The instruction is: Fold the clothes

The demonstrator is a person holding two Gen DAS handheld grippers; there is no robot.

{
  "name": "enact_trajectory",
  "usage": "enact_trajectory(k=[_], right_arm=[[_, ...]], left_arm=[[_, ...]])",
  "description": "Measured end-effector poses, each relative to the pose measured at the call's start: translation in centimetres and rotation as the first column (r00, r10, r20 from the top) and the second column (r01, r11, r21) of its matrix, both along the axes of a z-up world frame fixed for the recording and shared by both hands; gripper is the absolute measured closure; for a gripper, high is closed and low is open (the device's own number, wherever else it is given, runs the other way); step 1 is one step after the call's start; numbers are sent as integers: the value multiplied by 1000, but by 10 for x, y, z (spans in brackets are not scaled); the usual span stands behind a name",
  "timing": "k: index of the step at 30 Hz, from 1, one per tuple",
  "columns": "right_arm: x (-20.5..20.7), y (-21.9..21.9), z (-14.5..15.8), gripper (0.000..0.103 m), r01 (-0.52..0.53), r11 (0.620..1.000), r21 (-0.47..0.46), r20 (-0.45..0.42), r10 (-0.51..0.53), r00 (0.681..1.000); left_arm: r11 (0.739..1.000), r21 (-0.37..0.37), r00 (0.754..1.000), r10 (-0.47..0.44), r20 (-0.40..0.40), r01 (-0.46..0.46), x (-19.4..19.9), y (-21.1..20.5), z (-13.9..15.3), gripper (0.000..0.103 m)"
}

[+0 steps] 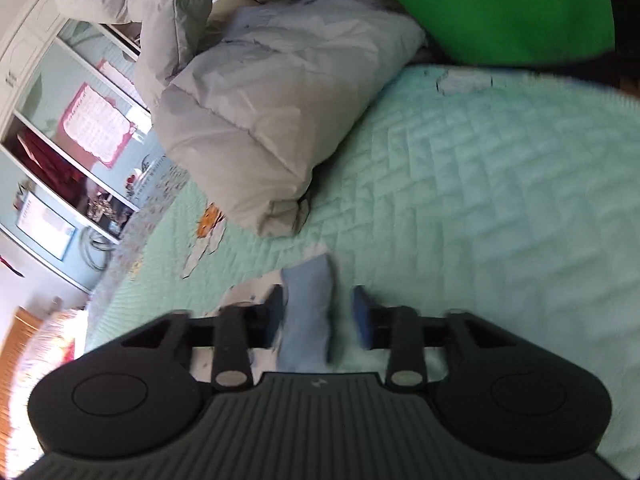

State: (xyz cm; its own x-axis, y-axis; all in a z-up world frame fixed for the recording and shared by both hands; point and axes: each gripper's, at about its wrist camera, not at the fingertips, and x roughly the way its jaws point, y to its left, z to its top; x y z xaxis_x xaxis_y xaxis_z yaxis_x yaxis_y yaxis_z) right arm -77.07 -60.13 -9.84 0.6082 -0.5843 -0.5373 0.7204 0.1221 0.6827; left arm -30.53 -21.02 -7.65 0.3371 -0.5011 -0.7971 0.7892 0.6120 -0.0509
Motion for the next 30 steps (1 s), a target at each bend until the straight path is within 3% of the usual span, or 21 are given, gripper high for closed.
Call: enact_trajectory(k=[2,4,8,9,10,11,17,23,27,30], right_arm=[[8,-3,2,49,-16,1000,2,-26,16,1000],[18,-10,3,41,-51,999,-8,-35,50,998],[38,-17,7,38,-96,994,-45,-106,91,990],[42,-18,8,50,-104,993,-53,-125,97,987],[44,-17,7,81,-111,993,-46,-141,104,985],[45,-17,7,94,-117,992,-37,-156,110,982],[37,10,33,95,-80,988,-131,-187,54,981],[45,-1,15,95,-109,992,-70,-311,82,947],[27,1,7,92,-31,999,-36,-200,24,980],[19,13,14,86,40,999,-34,-219,-46,975]], left_arm=[[1000,-2,1000,1,3,-1,-1,0,0,0],[1000,-4,1000,2,4,-2,-1,1,0,0],[1000,-10,1000,2,11,-2,-2,1,-1,0],[1000,-11,1000,2,12,-2,-2,1,-1,0],[1000,-11,1000,2,12,-2,-2,1,-1,0],[1000,-11,1000,1,12,-1,-2,1,-1,0],[1000,-13,1000,-8,10,8,-1,2,0,0],[1000,-16,1000,-11,12,11,-1,3,-1,0],[1000,-14,1000,-14,12,14,-1,3,-1,0],[1000,-16,1000,-15,13,15,-2,3,-1,0]])
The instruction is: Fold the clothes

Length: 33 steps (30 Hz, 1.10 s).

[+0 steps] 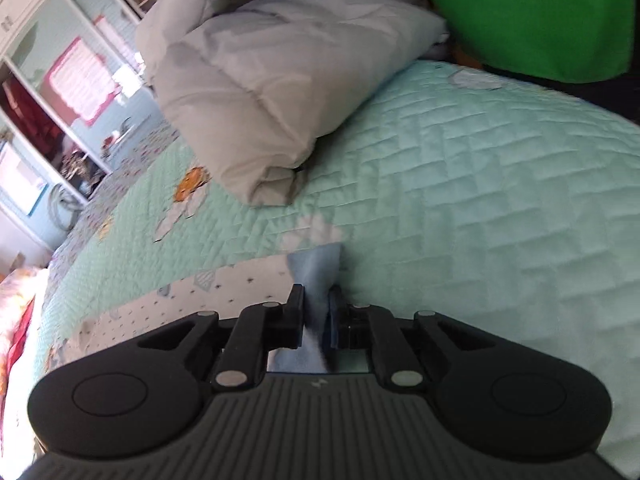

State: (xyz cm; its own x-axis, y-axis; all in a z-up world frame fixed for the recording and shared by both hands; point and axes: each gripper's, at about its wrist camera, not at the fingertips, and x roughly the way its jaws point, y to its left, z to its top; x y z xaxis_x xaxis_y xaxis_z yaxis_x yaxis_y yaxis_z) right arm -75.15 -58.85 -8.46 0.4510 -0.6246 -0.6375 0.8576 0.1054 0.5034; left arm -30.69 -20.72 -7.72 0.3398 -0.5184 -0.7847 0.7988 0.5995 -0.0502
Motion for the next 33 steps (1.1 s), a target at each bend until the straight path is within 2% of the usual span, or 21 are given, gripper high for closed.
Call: enact_trajectory(k=[3,5,6,9,11,12,13,14,15,17,20,21,22,25,26,27,28,29,33], right_arm=[[-2,18,20,73,82,993,-88,-68,-88,994],[7,27,34,73,5,986,-166,-27,-10,1000],[16,28,39,73,-66,981,-183,8,68,998],[54,26,38,73,-253,952,-175,108,274,956],[74,20,24,73,-298,944,-144,174,321,931],[81,16,11,73,-318,942,-111,184,333,925],[87,12,-4,73,-321,946,-51,154,325,933],[85,12,-10,82,-311,950,-34,147,312,939],[81,14,-13,100,-298,954,-25,144,299,943],[74,17,-21,102,-273,962,-9,138,272,952],[70,27,-11,100,-259,965,-39,81,262,962],[73,30,-6,95,-266,963,-55,67,269,961],[75,33,-2,85,-279,958,-72,79,284,955],[90,37,7,69,-342,930,-137,159,361,919],[99,37,5,67,-362,922,-140,170,382,908],[106,33,0,60,-375,920,-111,166,389,906],[111,26,-10,58,-379,925,-34,143,380,914],[112,23,-17,61,-368,930,-3,148,365,919],[112,32,-3,61,-353,936,-10,127,351,928]], left_arm=[[1000,-3,1000,3,9,-3,-2,0,-1,0],[1000,-2,1000,7,13,-7,-3,0,-1,0],[1000,-2,1000,9,15,-9,-3,-1,-1,0],[1000,2,1000,12,10,-12,-2,-1,0,0],[1000,4,1000,12,7,-12,-2,-2,0,0],[1000,5,1000,12,7,-12,-2,-2,1,0],[1000,6,1000,12,7,-12,-2,-2,1,0],[1000,7,1000,12,6,-12,-2,-2,1,0],[1000,7,1000,13,7,-13,-2,-2,1,0],[1000,6,1000,17,12,-17,-3,-2,1,0],[1000,5,999,27,22,-27,-4,-4,0,0],[1000,5,999,29,23,-29,-4,-4,0,0],[1000,4,999,29,24,-30,-4,-4,0,0],[1000,3,999,31,26,-31,-5,-3,1,0],[1000,3,999,31,27,-31,-5,-3,1,0],[1000,2,999,30,27,-30,-5,-3,1,0],[1000,0,999,26,26,-26,-5,-2,1,0],[1000,-2,999,23,26,-23,-5,-1,1,0],[1000,-11,999,21,32,-20,-6,0,-1,0]])
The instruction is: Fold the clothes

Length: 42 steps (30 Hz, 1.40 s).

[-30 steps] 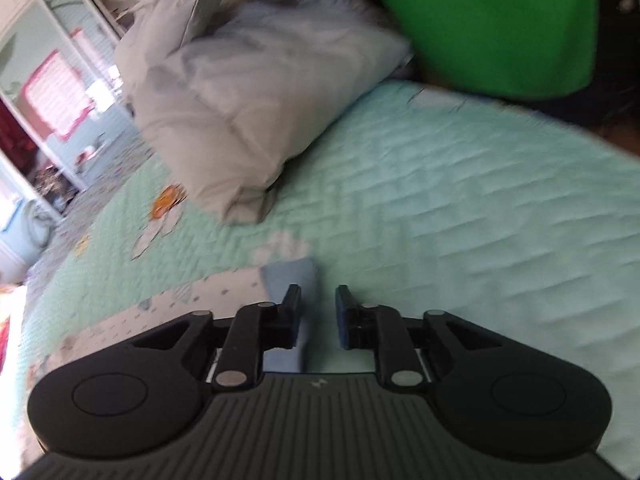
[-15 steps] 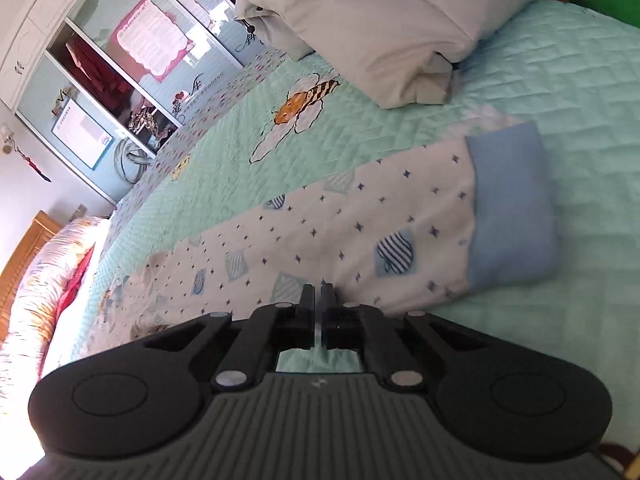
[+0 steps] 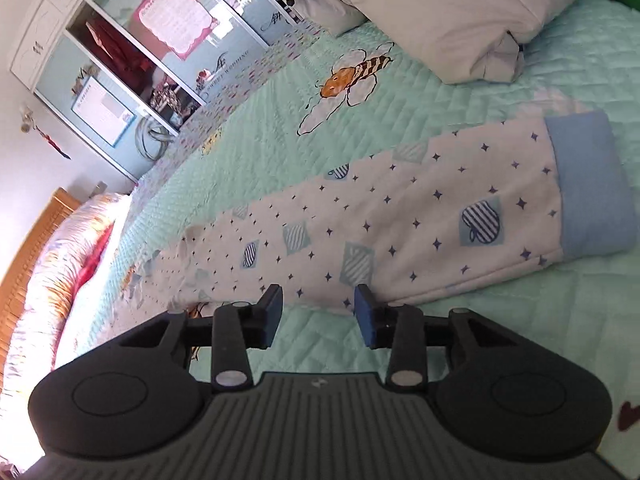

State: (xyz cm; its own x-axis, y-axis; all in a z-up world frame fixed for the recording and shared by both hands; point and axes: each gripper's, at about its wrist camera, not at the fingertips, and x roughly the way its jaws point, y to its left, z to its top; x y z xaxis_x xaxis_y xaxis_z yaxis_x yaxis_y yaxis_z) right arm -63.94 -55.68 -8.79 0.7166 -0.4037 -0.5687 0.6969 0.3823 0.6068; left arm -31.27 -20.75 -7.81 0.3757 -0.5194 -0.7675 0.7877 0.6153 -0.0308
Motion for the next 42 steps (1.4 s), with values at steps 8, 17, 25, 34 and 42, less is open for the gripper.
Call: enact_trajectory(k=[8,17,25,34,42], right_arm=[[33,2,-9,52,-43,999,2,70,43,997],[27,6,6,53,-51,997,-63,113,58,992],[36,-73,-21,84,36,994,99,152,-51,987],[29,3,15,61,27,999,-45,188,-19,982],[61,100,21,52,-240,967,87,363,193,912]], left_arm=[[1000,-1,1000,5,6,-5,-1,0,0,0],[1000,-13,1000,9,23,-9,-3,2,-2,0],[1000,-18,1000,0,22,0,-3,3,-2,0],[999,-29,999,-16,27,17,-3,6,-2,0],[998,-30,998,-49,-29,48,-2,26,15,0]])
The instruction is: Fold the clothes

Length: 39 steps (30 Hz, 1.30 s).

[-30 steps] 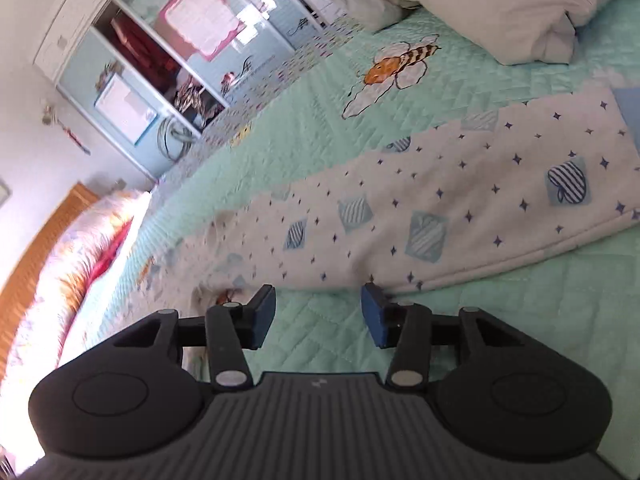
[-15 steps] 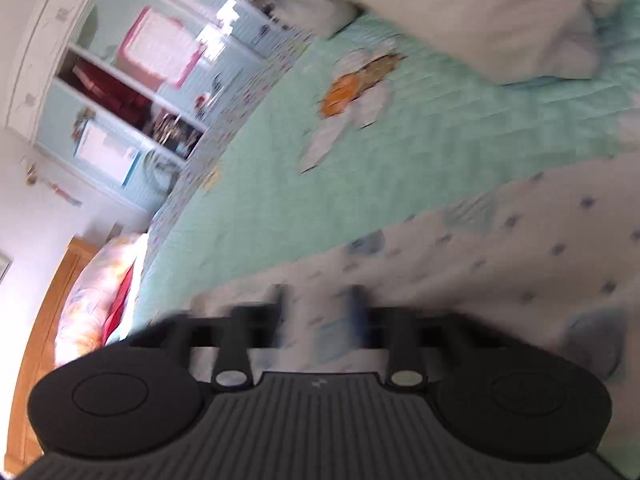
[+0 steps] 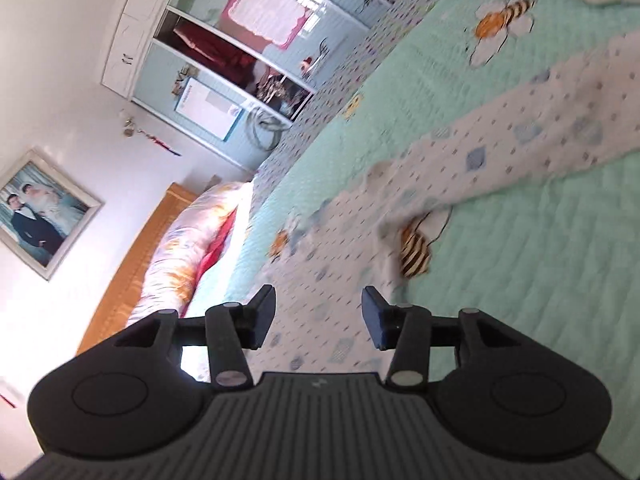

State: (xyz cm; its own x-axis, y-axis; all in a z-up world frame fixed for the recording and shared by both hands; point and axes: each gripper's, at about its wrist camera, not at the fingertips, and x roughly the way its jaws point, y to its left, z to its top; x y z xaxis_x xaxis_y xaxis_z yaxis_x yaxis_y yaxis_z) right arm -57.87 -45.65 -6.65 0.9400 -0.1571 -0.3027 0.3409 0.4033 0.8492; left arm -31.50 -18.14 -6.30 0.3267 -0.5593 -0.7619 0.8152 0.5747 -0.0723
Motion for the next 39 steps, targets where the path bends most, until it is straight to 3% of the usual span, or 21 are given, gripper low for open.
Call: enact_trajectory(k=[2,3,4,7,9,11,14,17,18,20,22,26,29,33,37,39], right_arm=[[4,12,-20,51,10,995,101,-73,-3,997],[7,17,-33,54,21,988,151,-160,3,987],[5,22,-39,66,35,989,147,-178,-8,984],[-4,39,-28,62,41,993,113,-190,-19,982],[-7,50,-18,52,44,995,92,-195,-25,980],[-8,62,-10,51,37,997,67,-195,-24,981],[-7,75,-12,50,31,994,103,-166,-13,986],[1,85,-20,46,19,992,129,-176,4,984],[3,87,-24,46,22,991,132,-186,2,982],[4,87,-26,46,24,992,124,-191,0,982],[4,88,-27,46,26,993,116,-195,-2,981],[6,88,-22,46,36,992,118,-226,-8,974],[6,94,-12,45,46,993,106,-239,-20,971],[6,111,7,45,-7,996,84,-181,22,983],[-5,122,14,45,-6,995,95,-167,22,986],[-18,122,9,45,42,992,121,-175,-20,984]], left_arm=[[1000,-15,1000,6,-6,-6,-3,12,6,0],[1000,-15,1000,13,-15,-13,-3,18,7,0],[1000,-16,999,23,-27,-23,-2,25,8,0],[997,-37,996,60,-66,-62,3,46,9,0],[994,-72,993,79,-82,-85,7,56,13,0],[987,-126,990,90,-106,-103,11,65,18,0],[956,-265,979,74,-191,-125,24,75,30,0],[924,-350,955,51,-293,-157,43,75,29,0],[921,-357,946,38,-323,-159,51,73,24,0],[946,-263,926,85,-367,-191,62,68,7,1],[957,-217,931,106,-349,-191,64,72,-4,9],[965,-217,947,77,-311,-150,55,78,2,9],[944,-276,925,70,-372,-182,61,90,8,9],[902,-359,907,78,-413,-241,69,115,19,9],[863,-384,900,162,-404,-328,75,140,27,8],[854,-357,878,210,-430,-379,81,151,23,8]])
